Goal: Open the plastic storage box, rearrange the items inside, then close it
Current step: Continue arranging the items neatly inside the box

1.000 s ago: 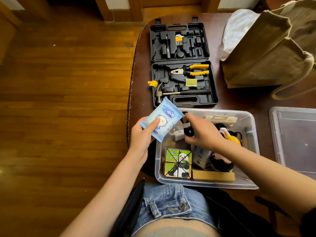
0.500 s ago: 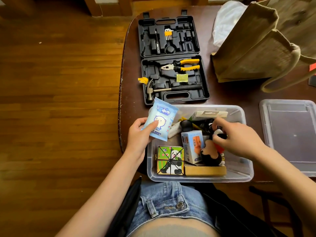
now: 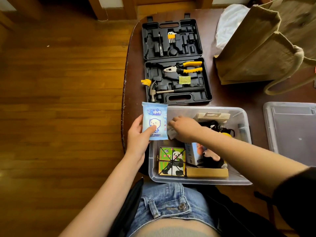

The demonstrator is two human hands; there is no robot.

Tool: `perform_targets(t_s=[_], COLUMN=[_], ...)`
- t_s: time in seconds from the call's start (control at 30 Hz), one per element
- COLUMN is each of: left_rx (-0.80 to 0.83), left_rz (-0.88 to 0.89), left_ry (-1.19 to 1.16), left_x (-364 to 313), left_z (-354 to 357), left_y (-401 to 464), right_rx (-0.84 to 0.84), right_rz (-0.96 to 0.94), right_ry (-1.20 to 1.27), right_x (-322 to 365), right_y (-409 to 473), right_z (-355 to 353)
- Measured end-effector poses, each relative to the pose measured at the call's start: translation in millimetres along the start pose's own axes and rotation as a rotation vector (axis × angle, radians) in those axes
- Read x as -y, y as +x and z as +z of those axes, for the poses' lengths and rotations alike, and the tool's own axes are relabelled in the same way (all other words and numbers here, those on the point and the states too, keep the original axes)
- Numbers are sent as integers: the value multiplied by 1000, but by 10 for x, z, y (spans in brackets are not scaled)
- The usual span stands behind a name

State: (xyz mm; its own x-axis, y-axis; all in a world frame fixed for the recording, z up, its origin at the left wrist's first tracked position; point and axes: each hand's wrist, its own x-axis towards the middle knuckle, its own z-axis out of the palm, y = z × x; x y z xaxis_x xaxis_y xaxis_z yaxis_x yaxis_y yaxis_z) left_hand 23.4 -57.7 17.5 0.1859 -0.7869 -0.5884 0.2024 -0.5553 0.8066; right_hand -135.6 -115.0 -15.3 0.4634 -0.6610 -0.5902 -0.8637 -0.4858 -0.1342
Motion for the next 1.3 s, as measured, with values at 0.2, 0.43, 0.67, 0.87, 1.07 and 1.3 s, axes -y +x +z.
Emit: perform_targets(t_s=[0.2, 0.43, 0.67, 0.87, 1.07, 1.3], left_rx=[26, 65, 70, 105, 62, 115], left_rz=[36, 335, 278, 119, -76, -134], left_ry=[57, 444, 1171, 1285, 1186, 1506], left_x=[-59, -72, 96, 92, 217, 300], left_z=[19, 70, 342, 581, 714, 809], left_y=[-53, -142, -82, 165, 270, 254], right_rx=[141, 230, 173, 91, 14, -33], right_rz=[-49, -159, -190, -233, -272, -254], right_ry=[-206, -332, -284, -198, -147, -82], right_x=[9, -130, -307, -383, -489, -541], right_y=[307, 88, -137, -237, -299, -314], right_z=[184, 130, 196, 231, 273, 252])
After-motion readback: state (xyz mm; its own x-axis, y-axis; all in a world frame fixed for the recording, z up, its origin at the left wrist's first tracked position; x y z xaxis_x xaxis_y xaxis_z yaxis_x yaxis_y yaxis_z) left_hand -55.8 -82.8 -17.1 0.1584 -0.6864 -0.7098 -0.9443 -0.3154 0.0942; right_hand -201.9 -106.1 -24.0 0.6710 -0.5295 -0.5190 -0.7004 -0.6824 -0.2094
